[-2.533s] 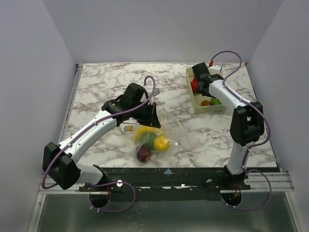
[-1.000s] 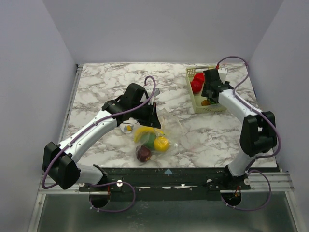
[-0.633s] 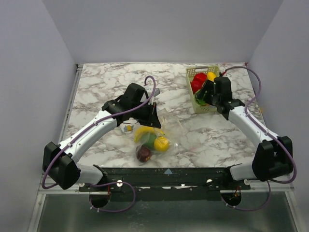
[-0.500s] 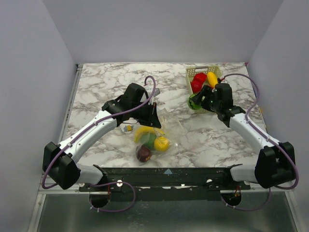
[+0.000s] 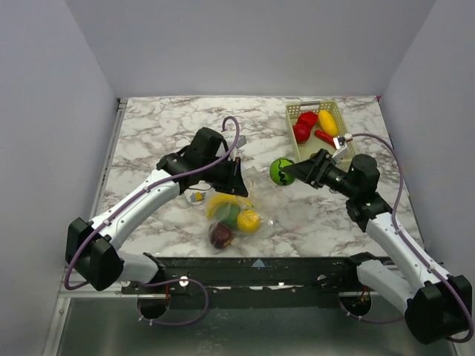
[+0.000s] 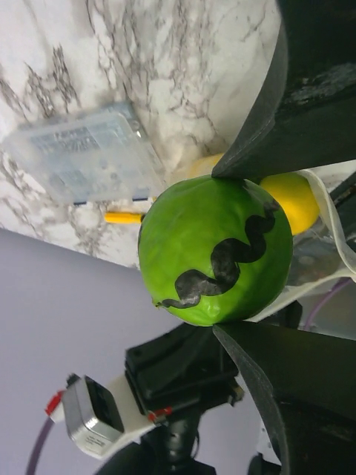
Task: Place the food in the zip-top bag and seal the zipper
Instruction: Place the fake fruit in the zipper food storage bag.
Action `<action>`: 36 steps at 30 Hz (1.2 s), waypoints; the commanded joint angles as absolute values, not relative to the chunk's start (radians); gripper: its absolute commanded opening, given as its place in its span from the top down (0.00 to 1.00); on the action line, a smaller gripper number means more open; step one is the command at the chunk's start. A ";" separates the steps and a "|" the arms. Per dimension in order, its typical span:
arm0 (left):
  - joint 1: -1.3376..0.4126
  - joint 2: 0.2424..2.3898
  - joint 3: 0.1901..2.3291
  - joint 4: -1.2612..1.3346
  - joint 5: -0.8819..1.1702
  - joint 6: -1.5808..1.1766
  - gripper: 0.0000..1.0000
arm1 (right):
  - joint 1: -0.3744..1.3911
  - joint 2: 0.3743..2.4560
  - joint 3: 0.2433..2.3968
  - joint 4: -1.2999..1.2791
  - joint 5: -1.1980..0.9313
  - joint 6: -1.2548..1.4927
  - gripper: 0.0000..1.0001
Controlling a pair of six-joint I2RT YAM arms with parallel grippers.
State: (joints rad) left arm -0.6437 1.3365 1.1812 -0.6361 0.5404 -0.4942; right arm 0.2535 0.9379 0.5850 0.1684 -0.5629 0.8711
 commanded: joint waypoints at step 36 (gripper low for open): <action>-0.692 1.276 1.229 -0.644 0.508 -0.474 1.00 | 0.696 1.165 0.666 0.148 -0.370 0.870 0.12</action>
State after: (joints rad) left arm -0.6842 1.3025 1.2007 -0.6537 0.5243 -0.4862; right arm 0.6876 1.1988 0.6365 0.1761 -0.4160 0.8906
